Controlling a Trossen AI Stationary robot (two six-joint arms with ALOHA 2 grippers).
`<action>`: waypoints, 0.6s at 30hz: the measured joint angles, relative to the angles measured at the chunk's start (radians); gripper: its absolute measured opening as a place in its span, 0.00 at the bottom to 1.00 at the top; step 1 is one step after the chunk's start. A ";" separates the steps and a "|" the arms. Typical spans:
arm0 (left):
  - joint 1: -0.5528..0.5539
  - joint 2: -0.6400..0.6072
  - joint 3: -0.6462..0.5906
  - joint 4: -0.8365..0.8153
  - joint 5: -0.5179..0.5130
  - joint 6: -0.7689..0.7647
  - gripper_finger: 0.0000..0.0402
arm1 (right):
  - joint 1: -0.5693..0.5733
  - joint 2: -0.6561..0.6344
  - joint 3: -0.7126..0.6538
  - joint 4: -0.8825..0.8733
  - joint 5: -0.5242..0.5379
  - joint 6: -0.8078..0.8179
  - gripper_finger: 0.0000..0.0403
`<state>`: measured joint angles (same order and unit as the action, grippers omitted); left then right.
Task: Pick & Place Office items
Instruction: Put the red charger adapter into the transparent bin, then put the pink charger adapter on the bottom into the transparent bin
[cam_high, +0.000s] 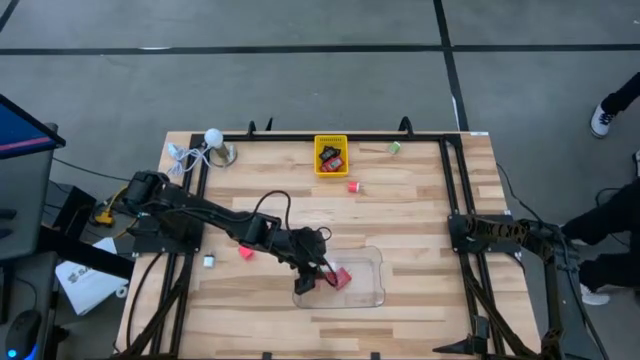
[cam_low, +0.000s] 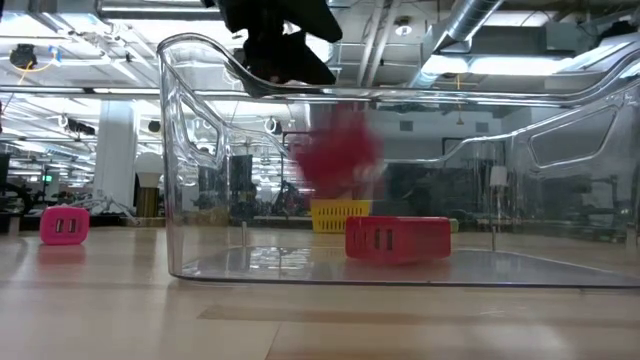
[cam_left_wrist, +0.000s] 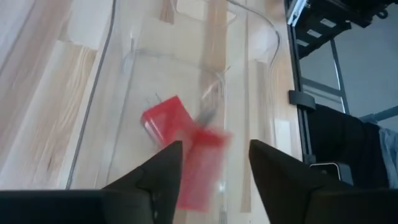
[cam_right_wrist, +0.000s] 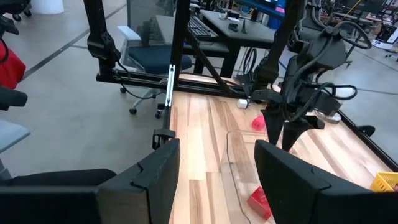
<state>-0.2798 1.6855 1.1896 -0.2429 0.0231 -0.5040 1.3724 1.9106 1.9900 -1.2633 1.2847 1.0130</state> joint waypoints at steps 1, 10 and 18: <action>0.000 0.000 0.000 0.004 0.000 0.002 0.48 | 0.000 0.000 0.000 0.000 -0.001 0.000 0.50; 0.002 -0.066 0.006 -0.165 -0.020 0.033 0.57 | 0.000 0.000 0.000 0.000 -0.001 0.000 0.50; -0.057 -0.296 0.017 -0.667 -0.225 -0.250 0.53 | 0.000 0.000 0.000 0.000 -0.002 0.000 0.50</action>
<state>-0.3363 1.3894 1.2070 -0.9103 -0.2017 -0.7541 1.3724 1.9102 1.9900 -1.2636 1.2827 1.0134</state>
